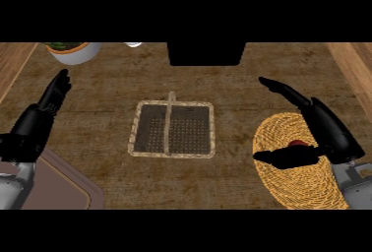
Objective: Pick the tomato from the placemat and place it in the basket
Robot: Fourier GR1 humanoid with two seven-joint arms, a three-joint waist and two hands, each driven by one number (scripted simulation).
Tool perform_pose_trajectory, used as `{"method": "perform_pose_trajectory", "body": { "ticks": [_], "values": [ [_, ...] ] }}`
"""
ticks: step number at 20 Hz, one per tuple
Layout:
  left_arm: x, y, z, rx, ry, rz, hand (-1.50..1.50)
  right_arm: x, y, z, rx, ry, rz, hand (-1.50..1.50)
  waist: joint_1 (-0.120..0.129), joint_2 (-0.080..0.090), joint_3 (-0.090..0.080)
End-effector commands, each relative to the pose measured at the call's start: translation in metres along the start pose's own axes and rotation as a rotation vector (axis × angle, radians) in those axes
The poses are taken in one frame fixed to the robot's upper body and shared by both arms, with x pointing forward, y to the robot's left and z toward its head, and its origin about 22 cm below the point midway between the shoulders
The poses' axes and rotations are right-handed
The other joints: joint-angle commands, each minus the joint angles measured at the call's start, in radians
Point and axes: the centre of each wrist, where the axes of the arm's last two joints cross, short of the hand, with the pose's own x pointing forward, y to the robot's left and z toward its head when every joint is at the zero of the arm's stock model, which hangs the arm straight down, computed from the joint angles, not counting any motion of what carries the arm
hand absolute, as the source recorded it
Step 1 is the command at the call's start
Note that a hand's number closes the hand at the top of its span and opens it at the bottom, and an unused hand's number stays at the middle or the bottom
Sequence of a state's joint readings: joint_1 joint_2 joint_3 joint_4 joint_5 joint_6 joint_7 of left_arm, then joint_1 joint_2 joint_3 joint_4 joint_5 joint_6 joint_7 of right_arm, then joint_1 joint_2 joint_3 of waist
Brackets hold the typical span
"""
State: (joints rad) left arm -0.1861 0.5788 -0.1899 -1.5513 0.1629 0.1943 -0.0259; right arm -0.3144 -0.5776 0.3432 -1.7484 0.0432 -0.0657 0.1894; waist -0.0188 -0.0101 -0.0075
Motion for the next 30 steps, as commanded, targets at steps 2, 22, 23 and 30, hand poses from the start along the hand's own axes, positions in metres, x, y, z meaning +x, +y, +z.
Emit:
{"method": "perform_pose_trajectory", "body": {
  "ticks": [2, 22, 23, 30],
  "values": [
    [-0.002, -0.002, 0.002, -0.013, -0.013, -0.016, 0.0, 0.033, -0.059, -0.006, 0.186, 0.154, 0.445, -1.5, 0.023, 0.0, -0.003],
    [-0.025, -0.003, -0.007, -0.038, -0.006, 0.013, 0.0, 0.034, -0.113, -0.034, 0.741, 0.417, 0.639, -1.5, 0.02, 0.012, 0.007],
    [-0.009, -0.018, -0.014, -0.011, -0.016, 0.001, 0.0, 0.021, -0.1, -0.039, 0.751, 0.43, 0.639, -1.5, 0.024, 0.012, 0.008],
    [0.003, -0.011, -0.012, -0.015, -0.019, -0.004, 0.0, -0.02, -0.081, -0.031, 0.814, 0.461, 0.702, -1.5, 0.027, 0.012, 0.008]
  ]
}}
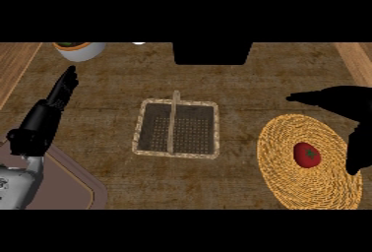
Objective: Pick the tomato from the placemat and place it in the basket
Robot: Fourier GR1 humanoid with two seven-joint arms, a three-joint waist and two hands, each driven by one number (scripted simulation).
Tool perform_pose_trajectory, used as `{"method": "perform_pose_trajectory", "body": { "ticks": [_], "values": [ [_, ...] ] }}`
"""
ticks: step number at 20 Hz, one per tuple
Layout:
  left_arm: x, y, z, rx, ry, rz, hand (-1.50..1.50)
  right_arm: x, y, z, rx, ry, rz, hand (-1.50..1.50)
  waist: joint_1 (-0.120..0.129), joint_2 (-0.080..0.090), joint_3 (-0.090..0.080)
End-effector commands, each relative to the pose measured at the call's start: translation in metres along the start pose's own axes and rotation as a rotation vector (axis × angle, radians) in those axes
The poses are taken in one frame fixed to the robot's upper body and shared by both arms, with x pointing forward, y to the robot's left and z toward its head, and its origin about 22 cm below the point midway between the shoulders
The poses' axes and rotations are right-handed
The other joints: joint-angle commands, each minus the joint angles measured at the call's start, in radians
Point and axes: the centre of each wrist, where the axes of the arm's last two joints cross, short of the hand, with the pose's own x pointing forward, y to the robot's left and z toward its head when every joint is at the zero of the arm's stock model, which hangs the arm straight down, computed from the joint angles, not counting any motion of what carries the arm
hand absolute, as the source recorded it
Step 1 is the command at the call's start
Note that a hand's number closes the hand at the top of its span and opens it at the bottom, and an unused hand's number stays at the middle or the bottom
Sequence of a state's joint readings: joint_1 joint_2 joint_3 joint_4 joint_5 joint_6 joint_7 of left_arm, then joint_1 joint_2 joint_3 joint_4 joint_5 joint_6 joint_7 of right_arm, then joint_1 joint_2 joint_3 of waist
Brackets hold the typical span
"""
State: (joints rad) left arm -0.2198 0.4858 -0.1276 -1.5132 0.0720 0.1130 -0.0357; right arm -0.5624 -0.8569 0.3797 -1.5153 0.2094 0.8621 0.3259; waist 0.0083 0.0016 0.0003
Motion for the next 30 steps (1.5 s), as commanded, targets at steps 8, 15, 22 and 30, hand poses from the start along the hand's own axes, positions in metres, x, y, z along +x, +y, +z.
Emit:
{"method": "perform_pose_trajectory", "body": {
  "ticks": [8, 15, 22, 30],
  "values": [
    [-0.009, 0.004, 0.014, -0.01, 0.008, 0.002, 0.0, -0.023, 0.044, -0.04, 0.099, 0.068, 0.058, -1.5, -0.002, -0.001, 0.0],
    [-0.019, 0.011, 0.004, -0.006, -0.007, 0.004, 0.0, -0.03, 0.073, -0.062, 0.032, 0.058, 0.057, -1.5, -0.007, -0.001, 0.0],
    [-0.003, 0.015, -0.005, 0.007, 0.028, 0.006, 0.0, -0.03, 0.097, -0.066, 0.01, 0.032, 0.057, -1.5, -0.011, -0.002, 0.0],
    [0.01, -0.005, 0.01, -0.004, 0.005, -0.001, 0.0, -0.055, 0.1, -0.07, -0.004, 0.045, 0.018, -1.5, -0.005, -0.002, 0.0]
  ]
}}
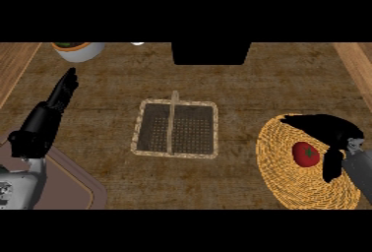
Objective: Pick the tomato from the placemat and place it in the basket
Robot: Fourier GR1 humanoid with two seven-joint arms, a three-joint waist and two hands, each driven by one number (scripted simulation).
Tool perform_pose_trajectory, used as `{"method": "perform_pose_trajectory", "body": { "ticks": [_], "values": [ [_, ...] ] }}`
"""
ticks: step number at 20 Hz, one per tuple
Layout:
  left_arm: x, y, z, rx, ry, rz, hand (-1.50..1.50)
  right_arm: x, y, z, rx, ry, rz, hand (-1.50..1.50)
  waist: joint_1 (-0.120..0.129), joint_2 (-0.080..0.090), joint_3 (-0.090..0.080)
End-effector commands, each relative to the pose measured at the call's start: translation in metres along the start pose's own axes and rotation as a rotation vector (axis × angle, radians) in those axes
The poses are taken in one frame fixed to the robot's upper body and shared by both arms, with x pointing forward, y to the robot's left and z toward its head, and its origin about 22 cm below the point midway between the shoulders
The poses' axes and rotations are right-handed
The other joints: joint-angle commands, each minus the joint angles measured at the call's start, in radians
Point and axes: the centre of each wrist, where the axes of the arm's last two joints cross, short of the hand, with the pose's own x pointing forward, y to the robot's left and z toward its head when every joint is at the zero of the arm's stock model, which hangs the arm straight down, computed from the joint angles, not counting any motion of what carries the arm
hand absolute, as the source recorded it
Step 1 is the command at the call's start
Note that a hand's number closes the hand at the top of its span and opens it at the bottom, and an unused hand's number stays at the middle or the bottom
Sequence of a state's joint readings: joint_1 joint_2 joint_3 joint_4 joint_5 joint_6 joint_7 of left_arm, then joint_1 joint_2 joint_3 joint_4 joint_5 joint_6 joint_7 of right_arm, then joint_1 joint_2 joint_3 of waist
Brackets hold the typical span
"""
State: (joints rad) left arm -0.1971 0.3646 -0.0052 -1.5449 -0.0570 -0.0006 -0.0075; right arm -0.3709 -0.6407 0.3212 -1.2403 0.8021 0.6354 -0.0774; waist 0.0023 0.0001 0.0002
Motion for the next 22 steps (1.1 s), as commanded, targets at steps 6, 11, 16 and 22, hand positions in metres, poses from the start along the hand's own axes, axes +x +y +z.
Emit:
{"method": "perform_pose_trajectory", "body": {
  "ticks": [6, 11, 16, 22],
  "values": [
    [0.009, 0.006, -0.006, -0.016, -0.002, 0.011, 0.0, -0.012, 0.018, -0.008, 0.021, -0.008, -0.007, -1.5, 0.0, 0.0, 0.0],
    [-0.006, 0.003, -0.004, -0.009, -0.002, -0.005, 0.0, -0.011, 0.03, -0.014, 0.021, 0.024, -0.029, -1.5, -0.002, 0.0, 0.0],
    [-0.007, 0.014, 0.012, -0.008, -0.007, 0.004, 0.0, -0.023, 0.057, -0.037, 0.032, 0.04, -0.013, -1.5, 0.007, 0.002, 0.0],
    [-0.008, 0.002, 0.001, -0.007, -0.016, -0.014, 0.0, -0.021, 0.048, -0.044, 0.057, 0.036, -0.059, 1.5, 0.002, 0.001, 0.0]
  ]
}}
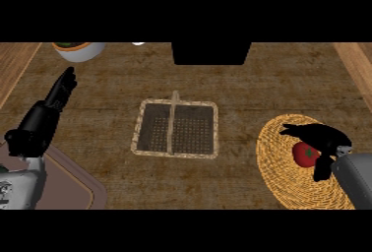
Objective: Pick the tomato from the placemat and place it in the basket
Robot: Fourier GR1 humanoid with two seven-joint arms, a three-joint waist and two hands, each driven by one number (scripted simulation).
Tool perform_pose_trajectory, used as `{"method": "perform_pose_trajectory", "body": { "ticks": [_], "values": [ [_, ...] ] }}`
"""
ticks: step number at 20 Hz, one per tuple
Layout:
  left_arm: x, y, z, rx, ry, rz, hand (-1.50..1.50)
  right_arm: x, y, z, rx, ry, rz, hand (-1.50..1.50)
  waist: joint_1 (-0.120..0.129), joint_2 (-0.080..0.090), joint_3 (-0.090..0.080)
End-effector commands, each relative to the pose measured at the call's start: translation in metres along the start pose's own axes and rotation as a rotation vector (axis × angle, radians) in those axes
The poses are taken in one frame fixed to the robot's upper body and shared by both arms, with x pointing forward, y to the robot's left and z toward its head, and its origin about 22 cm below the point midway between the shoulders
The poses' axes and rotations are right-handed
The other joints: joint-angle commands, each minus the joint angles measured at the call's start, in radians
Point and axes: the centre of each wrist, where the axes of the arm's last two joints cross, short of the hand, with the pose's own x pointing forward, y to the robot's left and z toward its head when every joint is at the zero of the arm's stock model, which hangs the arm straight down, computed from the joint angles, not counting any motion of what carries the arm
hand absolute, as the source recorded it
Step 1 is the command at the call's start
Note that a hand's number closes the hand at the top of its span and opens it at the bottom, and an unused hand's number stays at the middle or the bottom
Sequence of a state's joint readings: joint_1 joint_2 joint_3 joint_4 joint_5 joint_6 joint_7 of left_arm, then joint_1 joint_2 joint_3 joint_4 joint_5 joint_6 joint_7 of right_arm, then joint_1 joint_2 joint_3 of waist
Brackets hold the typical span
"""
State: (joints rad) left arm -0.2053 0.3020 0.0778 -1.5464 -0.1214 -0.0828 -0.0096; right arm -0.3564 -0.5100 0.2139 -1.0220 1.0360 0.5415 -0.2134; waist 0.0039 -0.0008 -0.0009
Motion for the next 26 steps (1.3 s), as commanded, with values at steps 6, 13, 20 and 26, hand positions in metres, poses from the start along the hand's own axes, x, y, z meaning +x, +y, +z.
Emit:
{"method": "perform_pose_trajectory", "body": {
  "ticks": [6, 13, 20, 26],
  "values": [
    [0.0, 0.002, 0.012, 0.004, -0.016, 0.008, 0.0, -0.017, 0.015, -0.009, -0.03, -0.037, 0.012, 1.5, 0.003, 0.001, 0.001],
    [-0.008, -0.005, 0.011, -0.013, -0.005, 0.005, 0.0, -0.008, 0.012, -0.021, -0.105, -0.078, 0.058, 1.5, 0.003, 0.002, 0.001],
    [0.006, 0.015, 0.007, 0.002, -0.002, -0.005, 0.0, -0.022, -0.039, 0.024, -0.411, 0.222, -0.047, 1.5, -0.01, -0.004, 0.001],
    [0.0, 0.002, -0.002, 0.009, 0.017, 0.009, 0.0, -0.021, -0.09, 0.075, -0.688, 0.22, -0.112, 1.5, -0.021, -0.003, 0.0]
  ]
}}
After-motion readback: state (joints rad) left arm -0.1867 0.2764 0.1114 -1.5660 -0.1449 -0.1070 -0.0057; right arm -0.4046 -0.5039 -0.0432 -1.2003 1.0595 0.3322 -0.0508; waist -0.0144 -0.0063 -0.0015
